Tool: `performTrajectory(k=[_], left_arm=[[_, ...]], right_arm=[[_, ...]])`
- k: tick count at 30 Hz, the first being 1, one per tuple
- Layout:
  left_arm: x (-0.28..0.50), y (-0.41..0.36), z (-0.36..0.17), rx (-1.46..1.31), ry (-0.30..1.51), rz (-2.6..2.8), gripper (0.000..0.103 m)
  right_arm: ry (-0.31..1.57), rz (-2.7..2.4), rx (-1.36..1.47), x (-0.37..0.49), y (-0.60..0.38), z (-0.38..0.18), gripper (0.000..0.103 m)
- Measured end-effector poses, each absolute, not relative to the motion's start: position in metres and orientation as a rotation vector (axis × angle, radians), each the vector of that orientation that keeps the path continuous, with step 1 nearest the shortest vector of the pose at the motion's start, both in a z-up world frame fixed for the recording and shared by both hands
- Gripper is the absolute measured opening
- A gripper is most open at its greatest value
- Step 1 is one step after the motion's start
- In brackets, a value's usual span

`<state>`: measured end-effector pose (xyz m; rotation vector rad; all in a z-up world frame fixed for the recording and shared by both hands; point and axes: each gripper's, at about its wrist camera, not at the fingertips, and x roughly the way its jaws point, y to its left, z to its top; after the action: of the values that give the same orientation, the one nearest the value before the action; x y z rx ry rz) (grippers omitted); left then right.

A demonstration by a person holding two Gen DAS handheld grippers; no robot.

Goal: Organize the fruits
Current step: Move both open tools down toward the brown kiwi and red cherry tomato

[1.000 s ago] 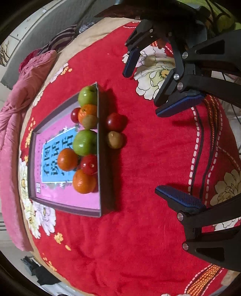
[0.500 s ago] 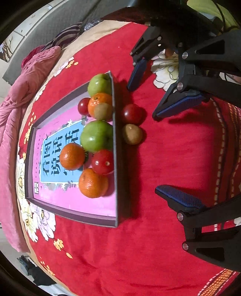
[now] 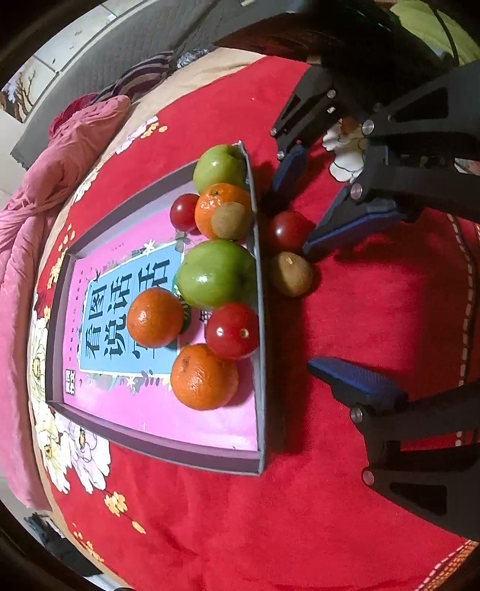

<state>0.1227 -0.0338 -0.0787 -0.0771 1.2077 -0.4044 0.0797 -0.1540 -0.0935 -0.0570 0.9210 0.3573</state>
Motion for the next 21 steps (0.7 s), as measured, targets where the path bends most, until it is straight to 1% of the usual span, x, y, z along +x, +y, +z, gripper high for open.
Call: performTrajectory(k=[3,5,7,10,21], left_arm=[[0.126,-0.038,-0.079,-0.080,1.207,-0.415,0.059],[0.128,-0.041,-0.078,-0.083,1.204,-0.421,0.053],[0.130,-0.043,-0.078,-0.086,1.206,-0.425,0.051],[0.133,-0.045,-0.080,-0.090,1.212,-0.430,0.049],[0.137,-0.057,-0.087,-0.074,1.219,-0.426,0.044]], right_arm=[[0.915,0.374,-0.058,0.080,-0.154,-0.094,0.044],[0.909,0.389,-0.065,0.080,-0.154,-0.093,0.041],[0.903,0.404,-0.070,0.079,-0.153,-0.092,0.034],[0.902,0.415,-0.071,0.076,-0.154,-0.091,0.029],[0.928,0.385,-0.003,0.068,-0.185,-0.089,0.028]])
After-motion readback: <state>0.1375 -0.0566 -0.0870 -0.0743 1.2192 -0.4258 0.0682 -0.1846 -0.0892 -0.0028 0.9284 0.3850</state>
